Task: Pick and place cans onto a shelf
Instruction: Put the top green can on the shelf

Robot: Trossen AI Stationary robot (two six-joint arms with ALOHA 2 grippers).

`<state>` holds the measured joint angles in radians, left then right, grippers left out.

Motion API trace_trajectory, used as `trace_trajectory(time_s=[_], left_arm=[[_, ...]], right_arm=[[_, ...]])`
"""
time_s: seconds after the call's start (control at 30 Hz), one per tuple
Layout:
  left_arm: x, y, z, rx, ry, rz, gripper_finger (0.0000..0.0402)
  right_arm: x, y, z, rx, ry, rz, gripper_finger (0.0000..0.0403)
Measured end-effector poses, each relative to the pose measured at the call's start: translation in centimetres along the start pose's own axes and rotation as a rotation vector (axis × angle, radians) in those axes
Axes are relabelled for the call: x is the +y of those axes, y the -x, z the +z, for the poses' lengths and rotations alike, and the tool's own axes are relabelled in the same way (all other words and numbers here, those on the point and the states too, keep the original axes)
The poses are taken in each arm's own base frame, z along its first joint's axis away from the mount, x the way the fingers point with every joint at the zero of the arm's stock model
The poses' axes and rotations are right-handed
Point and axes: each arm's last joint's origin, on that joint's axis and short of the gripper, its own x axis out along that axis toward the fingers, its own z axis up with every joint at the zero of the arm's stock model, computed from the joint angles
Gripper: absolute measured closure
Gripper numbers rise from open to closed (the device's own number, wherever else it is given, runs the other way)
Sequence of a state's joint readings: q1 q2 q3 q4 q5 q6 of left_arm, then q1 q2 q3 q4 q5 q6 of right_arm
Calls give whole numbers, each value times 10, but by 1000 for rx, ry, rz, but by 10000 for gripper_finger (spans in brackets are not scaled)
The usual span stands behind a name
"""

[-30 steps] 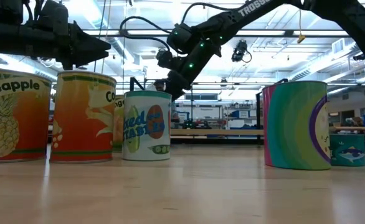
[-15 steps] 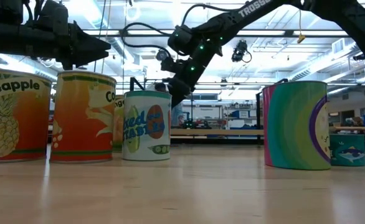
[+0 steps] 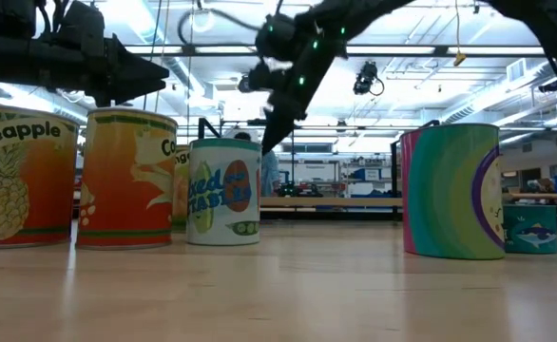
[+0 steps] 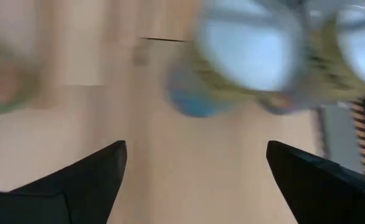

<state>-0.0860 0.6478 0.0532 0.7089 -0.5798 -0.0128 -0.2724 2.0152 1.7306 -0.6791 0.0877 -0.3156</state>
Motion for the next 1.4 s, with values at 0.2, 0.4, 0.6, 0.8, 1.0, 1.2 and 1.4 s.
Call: trace_trajectory(time_s=[0.2, 0.4, 0.6, 0.8, 1.0, 1.2, 1.4], left_arm=[[1, 0, -3, 30, -22, 37, 196], [2, 0, -7, 64, -37, 60, 196], [2, 1, -15, 129, -30, 52, 196], [2, 4, -28, 257, -24, 2, 196], [3, 8, -40, 390, -47, -56, 208], [4, 10, -45, 438, -38, -53, 231], [3, 8, -46, 440, 2, -38, 248]], right_arm=[[54, -2, 5, -25, 62, 159, 14], [97, -24, -14, -37, 91, 166, 20], [113, -46, -31, -171, 61, 219, 30], [118, -52, -32, -332, 15, 258, 30], [121, -60, -37, -373, -43, 269, 18], [122, -68, -32, -447, -59, 270, 4], [116, -74, -33, -476, -75, 270, 9]])
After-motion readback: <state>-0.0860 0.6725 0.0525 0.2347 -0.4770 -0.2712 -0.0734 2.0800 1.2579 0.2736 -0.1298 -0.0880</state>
